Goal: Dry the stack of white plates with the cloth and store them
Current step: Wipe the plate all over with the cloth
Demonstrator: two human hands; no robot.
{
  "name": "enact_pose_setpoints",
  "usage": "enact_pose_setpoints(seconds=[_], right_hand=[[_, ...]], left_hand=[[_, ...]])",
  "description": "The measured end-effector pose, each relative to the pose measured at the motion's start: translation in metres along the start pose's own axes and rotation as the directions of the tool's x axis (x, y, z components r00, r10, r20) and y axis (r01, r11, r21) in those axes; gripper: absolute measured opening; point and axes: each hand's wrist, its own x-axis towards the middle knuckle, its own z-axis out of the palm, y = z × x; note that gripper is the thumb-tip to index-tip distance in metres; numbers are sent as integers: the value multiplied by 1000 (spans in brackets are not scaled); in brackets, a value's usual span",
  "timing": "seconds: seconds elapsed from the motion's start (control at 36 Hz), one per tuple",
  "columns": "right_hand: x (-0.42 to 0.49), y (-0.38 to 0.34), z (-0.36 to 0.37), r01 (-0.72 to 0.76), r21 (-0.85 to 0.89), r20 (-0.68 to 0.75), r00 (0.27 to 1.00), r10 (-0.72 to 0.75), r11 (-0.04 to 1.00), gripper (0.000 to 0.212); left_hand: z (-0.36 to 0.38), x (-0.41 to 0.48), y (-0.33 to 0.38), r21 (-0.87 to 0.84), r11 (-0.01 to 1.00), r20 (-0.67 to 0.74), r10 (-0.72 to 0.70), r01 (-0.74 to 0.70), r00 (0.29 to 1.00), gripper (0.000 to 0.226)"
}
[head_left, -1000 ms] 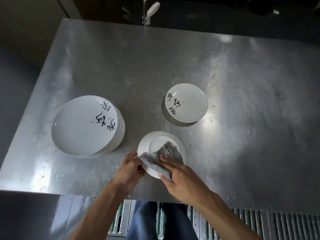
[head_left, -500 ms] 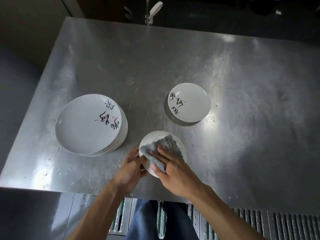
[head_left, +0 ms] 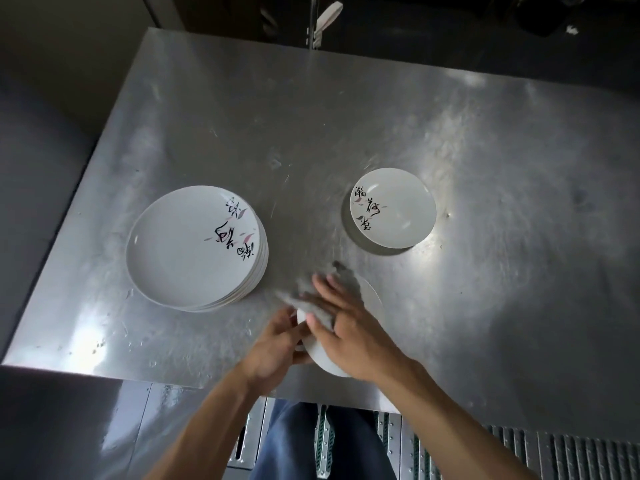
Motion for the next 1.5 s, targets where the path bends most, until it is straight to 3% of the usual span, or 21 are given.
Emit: enact_pose_setpoints(seconds=[0.06, 0.11, 0.14, 0.22, 0.25, 0.33, 0.42, 0.5, 0.56, 0.67, 0.72, 0.81, 0.89, 0.94, 1.03, 1.14, 1.25, 1.36, 1.44, 1.5], right_hand=[[3, 10, -3, -81, -65, 56, 995, 85, 995, 44], [7, 17, -11, -302, 14, -42, 952, 302, 953, 49], [9, 17, -12, -321, 34, -65, 944, 323, 946, 51], [7, 13, -4, -18, -101, 58, 998, 24, 995, 48], [6, 15, -2, 5, -119, 65, 998, 3, 993, 47], [9, 22, -6, -257, -64, -145, 958, 246, 964, 50], [8, 22, 0, -246, -73, -158, 960, 232, 967, 53], [3, 29, 0, -387, 156, -130, 904, 407, 909, 56], [1, 31, -2, -437, 292, -99, 871, 481, 851, 58], [-6, 16, -1, -322, 344, -62, 929, 364, 882, 57], [-8, 5, 2, -170, 276, -7, 984, 179, 946, 51], [0, 10, 2, 22, 83, 83, 996, -29, 996, 48], [11, 20, -8, -209, 62, -72, 974, 213, 976, 47], [15, 16, -10, -119, -23, -78, 990, 117, 993, 48], [9, 18, -3, 153, -186, 114, 984, -134, 970, 49], [13, 27, -14, -63, -267, -51, 997, 51, 962, 52], [4, 25, -11, 120, -274, 85, 991, -101, 954, 51], [2, 25, -12, 267, -223, 131, 961, -243, 937, 51], [3, 27, -5, 268, -153, 121, 960, -251, 951, 51], [8, 35, -7, 100, -111, 43, 994, -96, 989, 48]], left_hand=[[-2, 0, 4, 4, 1000, -11, 1, -1, 1000, 25], [-4, 1, 7, 5, 1000, -3, -23, 23, 1000, 36], [-4, 1, 8, 5, 999, 2, -32, 32, 999, 40], [-5, 2, 10, 32, 999, 8, -22, 22, 1000, 36], [-5, 2, 11, 38, 999, 12, -19, 18, 1000, 33], [-3, 3, 13, 12, 1000, 4, -23, 23, 1000, 32], [1, 6, 5, -66, 997, -81, 26, -31, 996, 32], [9, 4, -11, -184, 980, -177, 44, -77, 983, 31], [11, 2, -14, -244, 967, -169, 34, -75, 985, 32], [1, 3, -9, -231, 973, -142, -42, 8, 989, 37], [0, 1, -8, -161, 987, -83, -37, 23, 996, 44], [-2, -1, -6, -100, 994, -47, -40, 35, 998, 42], [-4, 0, -1, -58, 997, -53, -57, 54, 997, 43], [-3, 0, 4, -56, 996, -29, -71, 69, 997, 47], [-2, -2, 6, -39, 997, -7, -73, 73, 997, 36], [-1, -2, 10, -66, 993, 11, -93, 94, 996, 44], [-1, -4, 13, -14, 997, 42, -80, 81, 996, 45], [2, -8, 11, 37, 998, 70, -56, 54, 996, 45], [5, -7, 11, 40, 998, 71, -55, 53, 996, 46], [5, -6, 9, 2, 997, 29, -78, 78, 997, 47]])
